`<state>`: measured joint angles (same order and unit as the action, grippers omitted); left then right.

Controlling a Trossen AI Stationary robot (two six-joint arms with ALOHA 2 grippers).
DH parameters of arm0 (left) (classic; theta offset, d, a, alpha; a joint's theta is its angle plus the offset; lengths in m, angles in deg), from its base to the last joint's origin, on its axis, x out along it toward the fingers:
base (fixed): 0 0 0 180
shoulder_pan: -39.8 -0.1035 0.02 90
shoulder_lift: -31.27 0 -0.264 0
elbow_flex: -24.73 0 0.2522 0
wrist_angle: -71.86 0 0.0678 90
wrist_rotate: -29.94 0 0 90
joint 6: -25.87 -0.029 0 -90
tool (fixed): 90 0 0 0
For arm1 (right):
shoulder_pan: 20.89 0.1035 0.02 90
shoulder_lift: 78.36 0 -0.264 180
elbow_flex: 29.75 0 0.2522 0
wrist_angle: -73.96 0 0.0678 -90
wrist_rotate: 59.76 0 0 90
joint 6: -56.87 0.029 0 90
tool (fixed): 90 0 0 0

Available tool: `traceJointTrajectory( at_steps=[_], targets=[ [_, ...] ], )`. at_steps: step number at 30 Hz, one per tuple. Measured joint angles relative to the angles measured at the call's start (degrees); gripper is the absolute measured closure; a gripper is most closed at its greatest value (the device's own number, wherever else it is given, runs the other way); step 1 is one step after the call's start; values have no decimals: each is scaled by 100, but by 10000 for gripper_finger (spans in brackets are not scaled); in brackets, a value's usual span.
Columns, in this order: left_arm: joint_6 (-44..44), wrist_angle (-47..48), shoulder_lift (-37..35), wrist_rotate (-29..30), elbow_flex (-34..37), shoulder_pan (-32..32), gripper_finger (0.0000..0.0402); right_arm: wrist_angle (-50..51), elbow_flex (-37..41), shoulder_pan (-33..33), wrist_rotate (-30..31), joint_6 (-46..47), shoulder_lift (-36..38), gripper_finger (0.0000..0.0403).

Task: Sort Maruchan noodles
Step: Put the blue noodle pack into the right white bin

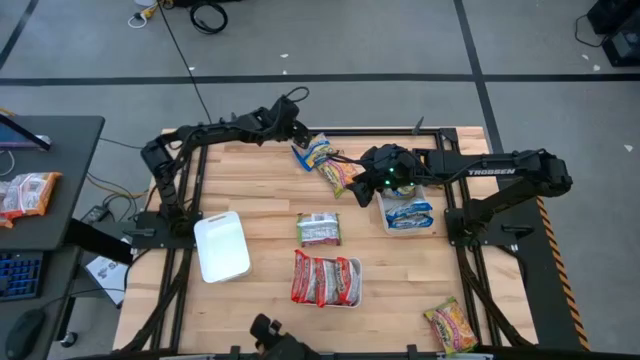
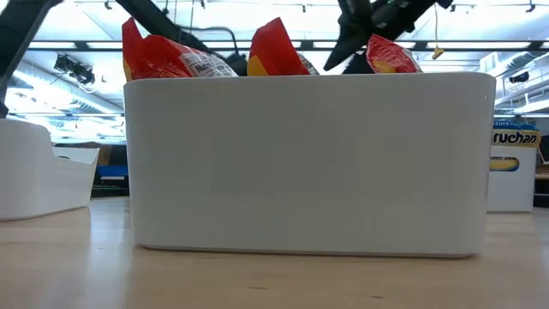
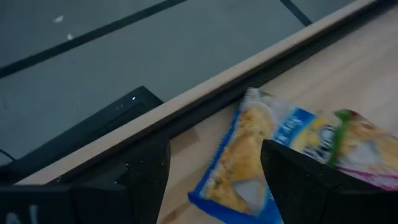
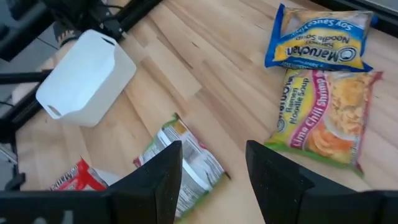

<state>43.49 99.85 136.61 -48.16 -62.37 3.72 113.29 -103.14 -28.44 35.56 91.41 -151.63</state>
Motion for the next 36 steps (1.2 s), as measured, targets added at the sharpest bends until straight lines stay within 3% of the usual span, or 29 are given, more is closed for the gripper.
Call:
traceJointTrajectory(
  at_steps=[8,13,16,19,20,25,32,36],
  targets=[
    [-29,-158,760,-401,7,-200,148,-511,0,9,-147,343,-188,220],
    [-19,19,967,-1052,5,-29,148,-474,0,46,-474,422,-173,220],
    [-62,115,979,-1736,5,206,148,-322,0,112,-486,273,-193,220],
    [-207,123,986,-2865,6,553,148,-6,0,122,-199,147,-261,220],
    [-213,241,973,-2958,0,684,148,25,0,118,-70,153,-296,220],
    [-866,973,857,-2953,9,1190,148,132,0,-128,156,396,-545,220],
    [-932,1703,528,-2485,11,1362,148,106,-162,-708,-1222,338,-1469,220],
    [-1036,2284,164,-2176,11,1281,148,87,-677,-899,-1066,-110,-2085,220]
  ],
)
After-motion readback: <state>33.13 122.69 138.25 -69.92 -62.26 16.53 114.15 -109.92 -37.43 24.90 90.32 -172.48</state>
